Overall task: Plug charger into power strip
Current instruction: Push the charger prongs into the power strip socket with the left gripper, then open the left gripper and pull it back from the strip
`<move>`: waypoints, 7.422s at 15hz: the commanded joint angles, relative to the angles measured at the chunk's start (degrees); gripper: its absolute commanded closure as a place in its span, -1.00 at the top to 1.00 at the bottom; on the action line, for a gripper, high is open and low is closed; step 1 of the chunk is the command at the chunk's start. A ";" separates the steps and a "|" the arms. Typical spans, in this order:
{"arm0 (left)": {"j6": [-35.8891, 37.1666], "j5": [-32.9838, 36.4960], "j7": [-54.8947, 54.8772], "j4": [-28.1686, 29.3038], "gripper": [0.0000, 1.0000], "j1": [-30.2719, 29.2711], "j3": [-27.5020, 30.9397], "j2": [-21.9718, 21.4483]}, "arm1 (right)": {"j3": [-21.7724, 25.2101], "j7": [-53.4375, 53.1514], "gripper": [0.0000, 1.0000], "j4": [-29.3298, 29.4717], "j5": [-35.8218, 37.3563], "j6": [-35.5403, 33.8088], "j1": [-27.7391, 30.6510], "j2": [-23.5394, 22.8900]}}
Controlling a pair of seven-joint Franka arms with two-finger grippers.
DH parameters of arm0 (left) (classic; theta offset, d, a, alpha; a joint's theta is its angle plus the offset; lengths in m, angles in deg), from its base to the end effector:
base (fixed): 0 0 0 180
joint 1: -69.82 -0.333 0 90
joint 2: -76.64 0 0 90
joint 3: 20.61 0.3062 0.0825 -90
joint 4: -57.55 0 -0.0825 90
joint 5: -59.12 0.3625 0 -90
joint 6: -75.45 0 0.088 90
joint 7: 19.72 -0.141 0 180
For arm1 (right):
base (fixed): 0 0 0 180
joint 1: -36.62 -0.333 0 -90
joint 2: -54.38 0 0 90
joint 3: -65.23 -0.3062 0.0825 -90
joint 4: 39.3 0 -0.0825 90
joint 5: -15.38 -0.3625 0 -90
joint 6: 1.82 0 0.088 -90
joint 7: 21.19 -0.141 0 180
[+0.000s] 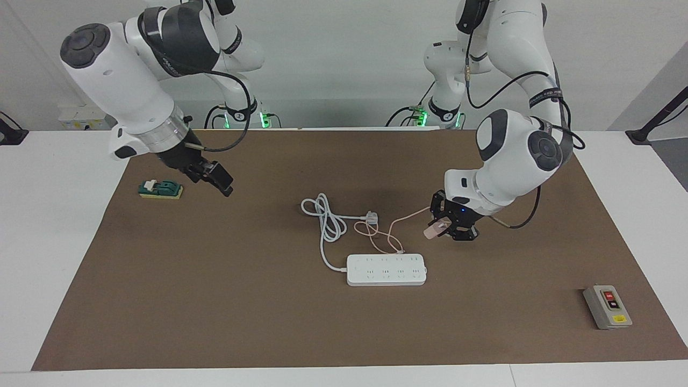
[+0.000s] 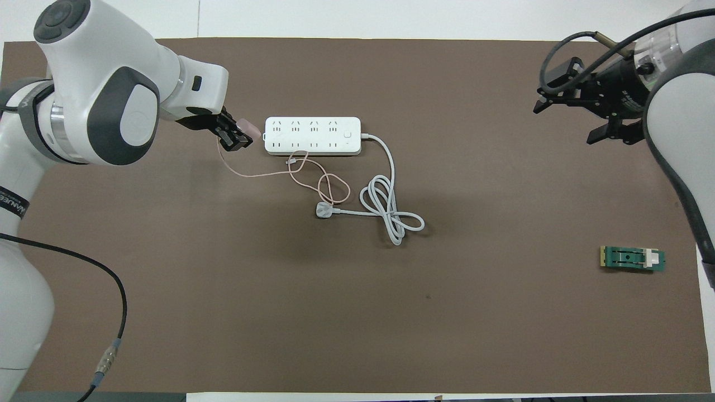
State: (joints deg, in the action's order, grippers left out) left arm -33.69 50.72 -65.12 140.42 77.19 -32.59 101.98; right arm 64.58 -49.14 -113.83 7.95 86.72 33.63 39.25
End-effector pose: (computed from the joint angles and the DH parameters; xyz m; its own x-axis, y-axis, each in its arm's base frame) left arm 0.6297 -0.2164 0.4077 0.4903 -0.8542 0.1732 -0.8704 -0.4698 0.1469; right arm 0.6044 0.0561 0.5503 0.9109 -0.4050 -0.0790 -0.4117 -0.9049 -0.1078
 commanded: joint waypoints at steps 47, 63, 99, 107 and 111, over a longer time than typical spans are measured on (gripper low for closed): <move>-24.02 22.11 -9.00 16.63 -1.00 8.01 0.99 0.32 | -1.37 26.90 1.00 -20.65 8.84 2.96 5.27 17.32; -17.69 26.42 -10.58 10.21 -1.00 8.63 0.47 5.68 | -1.46 26.81 1.00 -20.82 8.84 2.69 5.35 17.41; -13.73 16.75 -20.25 4.06 0.38 8.01 0.11 11.13 | -1.37 26.81 1.00 -20.82 8.84 2.34 5.88 17.50; -9.62 9.83 -19.90 3.36 1.00 5.21 0.55 3.85 | -1.37 26.90 1.00 -20.74 8.84 2.25 5.97 17.50; 3.10 7.09 -8.52 3.10 1.00 3.62 0.73 -5.01 | -1.37 26.81 1.00 -20.74 8.84 2.34 5.97 17.50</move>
State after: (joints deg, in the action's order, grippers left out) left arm -36.81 58.92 -80.35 142.13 80.89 -32.16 102.85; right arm 63.83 -23.47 -134.28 16.12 90.16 38.54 56.01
